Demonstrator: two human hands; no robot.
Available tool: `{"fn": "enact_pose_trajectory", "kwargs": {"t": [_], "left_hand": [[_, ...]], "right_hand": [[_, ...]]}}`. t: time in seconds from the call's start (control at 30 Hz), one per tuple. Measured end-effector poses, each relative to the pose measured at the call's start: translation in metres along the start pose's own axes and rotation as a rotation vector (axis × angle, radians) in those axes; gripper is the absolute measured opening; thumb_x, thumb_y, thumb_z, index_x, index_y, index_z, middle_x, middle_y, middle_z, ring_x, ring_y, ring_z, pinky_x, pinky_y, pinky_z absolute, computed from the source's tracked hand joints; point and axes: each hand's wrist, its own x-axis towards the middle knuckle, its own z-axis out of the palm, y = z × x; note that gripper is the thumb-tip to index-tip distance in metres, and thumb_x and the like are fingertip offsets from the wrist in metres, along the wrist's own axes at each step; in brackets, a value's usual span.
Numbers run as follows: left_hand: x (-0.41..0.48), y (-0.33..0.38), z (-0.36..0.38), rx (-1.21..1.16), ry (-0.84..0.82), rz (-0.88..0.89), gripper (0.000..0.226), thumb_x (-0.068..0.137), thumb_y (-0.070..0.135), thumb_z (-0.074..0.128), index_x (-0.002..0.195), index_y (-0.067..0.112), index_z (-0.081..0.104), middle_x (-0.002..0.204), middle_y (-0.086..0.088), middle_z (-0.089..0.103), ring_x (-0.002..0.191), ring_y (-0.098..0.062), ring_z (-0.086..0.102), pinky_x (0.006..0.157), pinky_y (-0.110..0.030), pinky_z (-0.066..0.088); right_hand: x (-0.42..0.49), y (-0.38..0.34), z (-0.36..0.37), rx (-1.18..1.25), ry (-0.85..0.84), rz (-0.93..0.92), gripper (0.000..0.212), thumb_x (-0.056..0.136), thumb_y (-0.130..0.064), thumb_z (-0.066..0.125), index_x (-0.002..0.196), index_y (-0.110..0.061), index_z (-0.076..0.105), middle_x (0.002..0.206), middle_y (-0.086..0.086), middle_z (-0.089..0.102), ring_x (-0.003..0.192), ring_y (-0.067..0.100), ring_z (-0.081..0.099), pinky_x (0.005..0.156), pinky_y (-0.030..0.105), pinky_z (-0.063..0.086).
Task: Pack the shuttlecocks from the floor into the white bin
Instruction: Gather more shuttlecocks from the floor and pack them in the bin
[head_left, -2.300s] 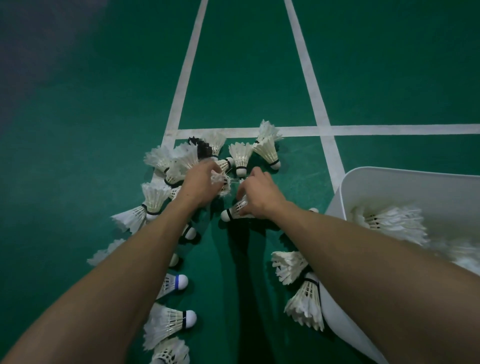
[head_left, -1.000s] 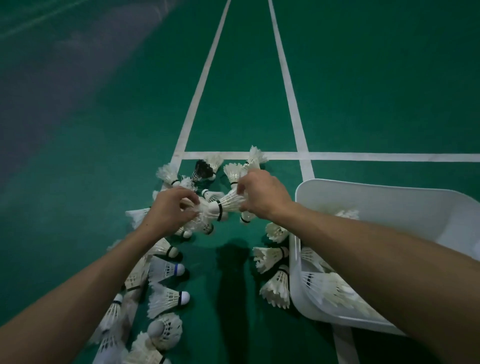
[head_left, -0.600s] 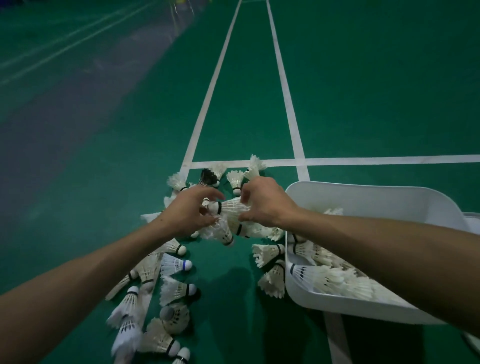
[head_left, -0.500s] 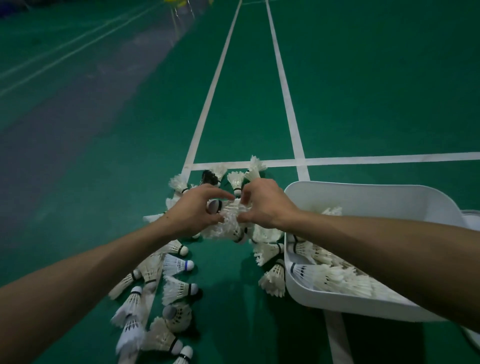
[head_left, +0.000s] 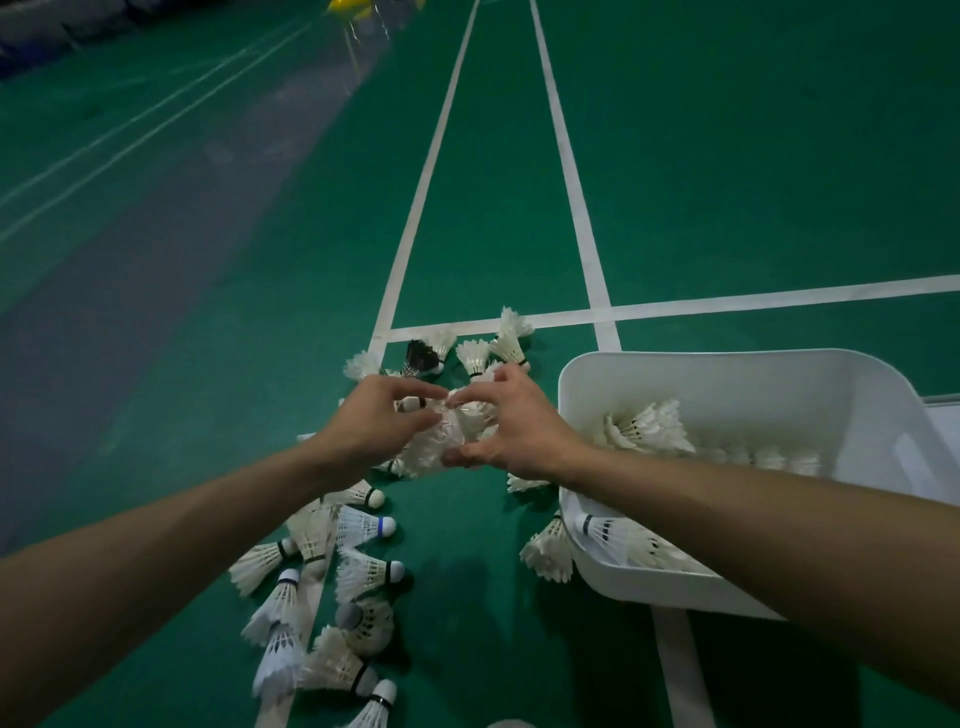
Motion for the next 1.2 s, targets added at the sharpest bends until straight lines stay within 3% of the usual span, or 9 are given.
{"fn": "enact_pose_trajectory", "kwargs": {"t": [0.13,0.27,0.37,0.47,0.57,0.67,0.8,0.97,1.2], "left_hand": [[-0.005,0.010,-0.002,-0.294,-0.087,-0.086,0.031,0.089,0.021,0.058,0.118,0.010,0.062,0.108,-0.012,0.064,0.086,-0.021,0.064,0.083,-0.037,0.055],[-0.008,0.010,0.002,-0.041,-0.151,0.041,0.066,0.046,0.049,0.082,0.109,0.037,0.064,0.107,-0.009,0.068,0.094,-0.024,0.067,0.091,-0.048,0.052],[-0.004,0.012,0.005,-0.055,-0.110,0.034,0.062,0.048,0.041,0.083,0.108,0.036,0.066,0.097,-0.008,0.070,0.086,-0.022,0.070,0.085,-0.047,0.055],[-0.006,0.023,0.003,-0.107,-0.100,0.027,0.052,0.057,0.024,0.078,0.108,0.027,0.067,0.095,-0.008,0.069,0.082,-0.021,0.070,0.083,-0.043,0.057],[-0.006,0.031,0.000,-0.090,-0.078,0.036,0.048,0.066,0.014,0.078,0.111,0.022,0.066,0.105,-0.006,0.065,0.087,-0.018,0.067,0.085,-0.035,0.055],[-0.004,0.037,-0.003,-0.089,-0.055,0.068,0.049,0.063,0.018,0.080,0.110,0.025,0.068,0.118,-0.008,0.062,0.098,-0.021,0.065,0.093,-0.042,0.052],[-0.005,0.047,-0.005,-0.090,-0.020,0.112,0.053,0.054,0.030,0.080,0.106,0.029,0.068,0.112,-0.013,0.066,0.099,-0.022,0.065,0.093,-0.038,0.050],[-0.004,0.065,0.009,-0.245,0.019,0.154,0.055,0.058,0.019,0.078,0.112,0.019,0.067,0.102,-0.007,0.067,0.084,-0.018,0.071,0.079,-0.032,0.058],[-0.005,0.091,0.063,-0.285,-0.100,0.235,0.054,0.058,0.020,0.077,0.110,0.024,0.067,0.098,-0.003,0.069,0.082,-0.015,0.072,0.073,-0.022,0.056]], "right_hand": [[-0.003,0.003,-0.003,0.024,0.069,-0.030,0.057,0.066,-0.038,0.084,0.117,-0.021,0.065,0.113,0.000,0.037,0.107,0.013,0.037,0.099,0.024,0.034],[-0.002,0.003,-0.007,0.098,0.123,-0.023,0.057,0.065,-0.032,0.086,0.116,-0.016,0.065,0.111,-0.001,0.038,0.110,0.018,0.044,0.079,0.021,0.054],[-0.001,0.006,-0.014,0.069,0.126,-0.012,0.060,0.064,-0.032,0.087,0.118,-0.018,0.064,0.113,-0.003,0.039,0.111,0.015,0.043,0.072,0.010,0.048],[-0.002,0.009,-0.028,0.038,0.079,-0.028,0.065,0.064,-0.035,0.087,0.122,-0.024,0.061,0.116,-0.005,0.039,0.113,0.012,0.040,0.096,0.021,0.037],[-0.004,0.009,-0.044,0.074,0.091,-0.038,0.045,0.078,-0.028,0.078,0.119,-0.023,0.061,0.120,-0.003,0.048,0.113,0.012,0.046,0.106,0.033,0.040],[-0.007,0.010,-0.065,0.174,0.151,-0.025,0.026,0.089,-0.011,0.065,0.114,-0.018,0.065,0.123,0.001,0.054,0.106,0.019,0.057,0.086,0.033,0.057],[-0.023,0.026,-0.102,0.222,0.211,-0.006,0.030,0.089,-0.002,0.062,0.113,-0.019,0.065,0.120,0.002,0.057,0.095,0.021,0.062,0.063,0.022,0.058],[-0.046,0.071,-0.129,0.345,0.411,0.103,0.053,0.082,0.005,0.067,0.125,-0.025,0.055,0.111,0.006,0.059,0.089,0.017,0.064,0.062,0.027,0.059],[-0.078,0.128,-0.139,0.149,0.517,0.298,0.036,0.077,-0.011,0.079,0.108,-0.022,0.065,0.092,-0.001,0.065,0.084,0.004,0.061,0.062,0.011,0.039]]}}
